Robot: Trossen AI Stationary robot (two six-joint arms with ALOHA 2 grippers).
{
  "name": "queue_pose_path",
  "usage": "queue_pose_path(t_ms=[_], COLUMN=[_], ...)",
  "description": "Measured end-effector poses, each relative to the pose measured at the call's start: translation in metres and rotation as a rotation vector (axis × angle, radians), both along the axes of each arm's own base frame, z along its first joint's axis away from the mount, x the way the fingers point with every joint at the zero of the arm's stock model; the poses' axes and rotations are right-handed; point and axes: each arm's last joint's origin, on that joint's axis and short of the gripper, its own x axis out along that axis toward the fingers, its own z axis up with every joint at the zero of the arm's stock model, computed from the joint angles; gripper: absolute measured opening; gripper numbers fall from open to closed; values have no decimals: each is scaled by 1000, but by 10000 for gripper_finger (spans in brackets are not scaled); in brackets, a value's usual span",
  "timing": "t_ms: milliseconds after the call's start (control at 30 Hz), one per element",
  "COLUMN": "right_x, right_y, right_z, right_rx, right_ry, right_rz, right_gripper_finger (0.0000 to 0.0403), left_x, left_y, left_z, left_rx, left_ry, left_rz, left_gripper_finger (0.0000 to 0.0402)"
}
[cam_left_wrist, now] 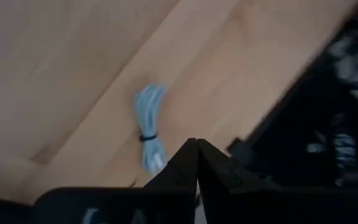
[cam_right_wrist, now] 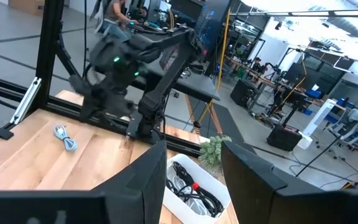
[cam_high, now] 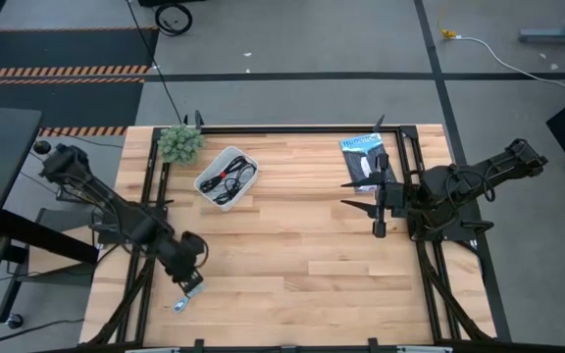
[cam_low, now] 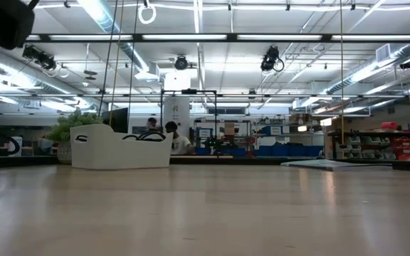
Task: Pick and place USB-C Cables
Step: Put the blue charger cable into the white bin
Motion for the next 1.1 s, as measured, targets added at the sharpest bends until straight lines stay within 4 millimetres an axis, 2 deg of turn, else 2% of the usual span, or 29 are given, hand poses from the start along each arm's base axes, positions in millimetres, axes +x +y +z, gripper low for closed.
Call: queue_pose_path(t_ms=[167,367,500,600,767,1100], right_x=[0,2,6,9,11,11], right_y=[0,1,2,4,4,4], right_z=[0,-1,-3,-3,-5,-4], right_rx=[0,-2,-26,-39,-48,-46], right_ry=[-1,4,12,9,15,14], right_rz=[0,1,2,3,3,3], right_gripper_finger=[159,159,159,159,159,159], left_x=[1,3,7,8,9,7], left_y=[-19,-30,-37,-38,-36,-37], left_z=[-23,-41,-43,-43,-43,-49], left_rx=[38,93,78,123,179,268], left_ry=[140,201,147,73,35,16], left_rz=[-57,-112,-163,-171,-161,-221], left_gripper_finger=[53,148,209,233,236,195])
